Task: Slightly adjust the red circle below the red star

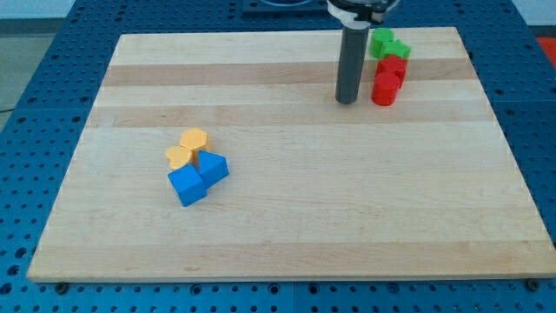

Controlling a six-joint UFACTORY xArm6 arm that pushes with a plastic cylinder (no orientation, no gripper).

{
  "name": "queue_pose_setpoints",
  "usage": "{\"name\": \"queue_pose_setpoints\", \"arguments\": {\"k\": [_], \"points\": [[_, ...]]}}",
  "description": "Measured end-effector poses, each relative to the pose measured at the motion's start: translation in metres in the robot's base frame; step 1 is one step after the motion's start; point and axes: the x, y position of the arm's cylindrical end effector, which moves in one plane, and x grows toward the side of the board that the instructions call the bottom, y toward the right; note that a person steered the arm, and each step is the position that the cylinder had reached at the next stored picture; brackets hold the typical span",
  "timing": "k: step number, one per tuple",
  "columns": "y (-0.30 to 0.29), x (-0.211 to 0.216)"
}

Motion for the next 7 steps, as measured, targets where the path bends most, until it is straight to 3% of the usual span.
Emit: {"name": "queue_pose_setpoints", "arguments": {"k": [4, 6, 7], "points": [[0.043, 0.018], [0.009, 0.004], [0.023, -0.003]]}}
